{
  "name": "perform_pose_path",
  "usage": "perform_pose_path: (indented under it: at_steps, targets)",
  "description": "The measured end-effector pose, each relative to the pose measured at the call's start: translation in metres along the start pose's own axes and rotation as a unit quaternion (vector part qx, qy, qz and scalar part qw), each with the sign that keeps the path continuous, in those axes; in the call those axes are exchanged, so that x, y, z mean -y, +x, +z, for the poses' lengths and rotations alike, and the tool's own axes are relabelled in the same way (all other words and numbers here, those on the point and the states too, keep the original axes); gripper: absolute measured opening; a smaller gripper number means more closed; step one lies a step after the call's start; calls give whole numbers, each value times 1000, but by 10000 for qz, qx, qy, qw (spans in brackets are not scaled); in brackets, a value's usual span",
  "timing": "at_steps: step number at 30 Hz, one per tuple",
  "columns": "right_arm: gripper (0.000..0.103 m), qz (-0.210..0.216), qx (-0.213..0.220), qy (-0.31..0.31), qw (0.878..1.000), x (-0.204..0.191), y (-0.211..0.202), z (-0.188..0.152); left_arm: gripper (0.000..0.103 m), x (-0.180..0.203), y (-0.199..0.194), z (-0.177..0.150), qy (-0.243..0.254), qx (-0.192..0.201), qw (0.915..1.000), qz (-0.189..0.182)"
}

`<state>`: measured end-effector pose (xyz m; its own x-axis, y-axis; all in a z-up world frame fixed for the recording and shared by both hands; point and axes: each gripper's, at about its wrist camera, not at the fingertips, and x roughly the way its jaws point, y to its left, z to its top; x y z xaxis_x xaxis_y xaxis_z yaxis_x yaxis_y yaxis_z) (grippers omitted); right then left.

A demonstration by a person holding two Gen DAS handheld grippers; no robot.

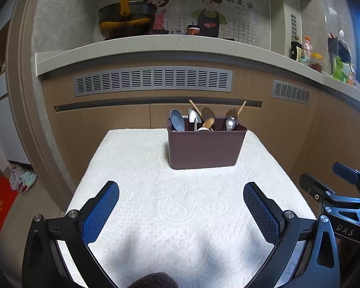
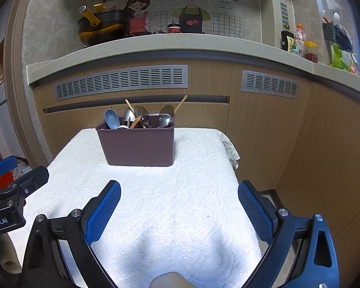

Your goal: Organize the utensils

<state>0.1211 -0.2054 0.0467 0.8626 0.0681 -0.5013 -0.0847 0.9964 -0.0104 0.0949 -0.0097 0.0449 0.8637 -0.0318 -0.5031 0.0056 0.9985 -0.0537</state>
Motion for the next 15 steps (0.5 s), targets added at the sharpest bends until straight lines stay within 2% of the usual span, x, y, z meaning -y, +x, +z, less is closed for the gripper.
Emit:
perform_pose_path:
  at_steps: [15]
  targets:
    - [98, -12, 17, -30, 10000, 0, -1, 0, 103, 2, 2, -1, 13, -69, 10000, -26]
